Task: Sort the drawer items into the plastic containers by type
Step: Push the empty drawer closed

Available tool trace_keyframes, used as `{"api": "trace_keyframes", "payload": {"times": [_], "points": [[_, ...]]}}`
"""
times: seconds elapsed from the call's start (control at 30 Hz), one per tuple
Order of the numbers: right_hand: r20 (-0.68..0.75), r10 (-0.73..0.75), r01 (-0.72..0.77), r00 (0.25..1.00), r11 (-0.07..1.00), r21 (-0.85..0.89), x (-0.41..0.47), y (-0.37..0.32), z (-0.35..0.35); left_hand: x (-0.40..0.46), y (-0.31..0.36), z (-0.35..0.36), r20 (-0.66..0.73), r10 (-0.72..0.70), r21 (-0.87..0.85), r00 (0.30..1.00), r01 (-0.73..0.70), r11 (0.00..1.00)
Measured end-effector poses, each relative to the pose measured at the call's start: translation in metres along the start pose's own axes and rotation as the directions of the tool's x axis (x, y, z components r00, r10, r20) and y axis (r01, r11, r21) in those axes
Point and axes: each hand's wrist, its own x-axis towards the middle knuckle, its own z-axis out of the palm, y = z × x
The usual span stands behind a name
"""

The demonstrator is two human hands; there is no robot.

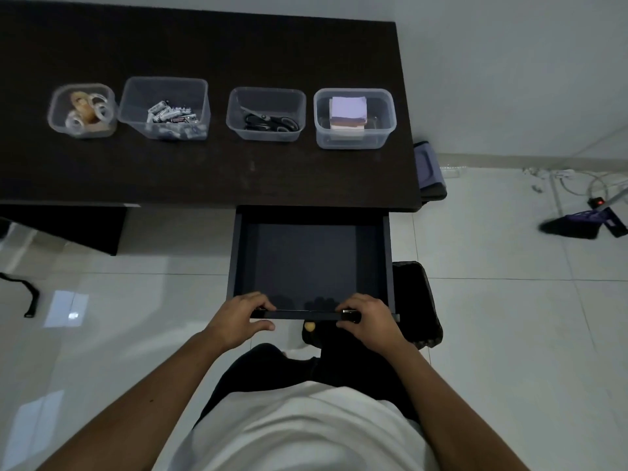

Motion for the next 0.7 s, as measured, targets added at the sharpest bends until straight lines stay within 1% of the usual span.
{"api": "trace_keyframes", "payload": {"times": [0.07, 0.13, 0.23, 0.33, 0.47, 0.57, 0.63, 0.7], "points": [[-0.021, -0.005, 0.005, 1.000, 1.000, 0.000, -0.001, 0.003, 0.002, 0.003, -0.004, -0.002, 0.030, 0.034, 0.042, 0.999, -0.035, 0.998], [-0.054, -0.008, 0.008, 0.999, 1.000, 0.010, -0.001, 0.007, 0.004, 0.005, -0.003, 0.000, 0.026, 0.060, 0.049, 0.998, -0.061, 0.997], [-0.114, -0.024, 0.026, 0.993, 1.000, 0.017, 0.008, 0.009, 0.000, 0.012, -0.002, -0.001, -0.065, 0.087, 0.036, 0.994, -0.085, 0.996], [-0.168, -0.047, 0.048, 0.985, 0.999, -0.001, 0.030, 0.003, -0.013, 0.029, 0.000, -0.021, -0.150, 0.111, 0.035, 0.982, -0.107, 0.994], [-0.174, -0.075, 0.072, 0.982, 0.997, -0.021, 0.066, 0.003, -0.030, 0.060, 0.007, -0.048, -0.165, 0.120, 0.050, 0.979, -0.113, 0.992], [-0.207, -0.069, 0.066, 0.976, 0.998, -0.019, 0.091, 0.007, -0.038, 0.084, 0.006, -0.060, -0.197, 0.137, 0.070, 0.971, -0.126, 0.990], [-0.289, -0.097, 0.080, 0.953, 0.994, -0.068, 0.106, 0.008, -0.040, 0.098, 0.006, -0.066, -0.245, 0.175, 0.134, 0.954, -0.145, 0.980], [-0.412, -0.166, 0.104, 0.896, 0.980, -0.169, 0.117, 0.009, -0.042, 0.111, 0.007, -0.073, -0.350, 0.292, 0.308, 0.890, -0.184, 0.933]]}}
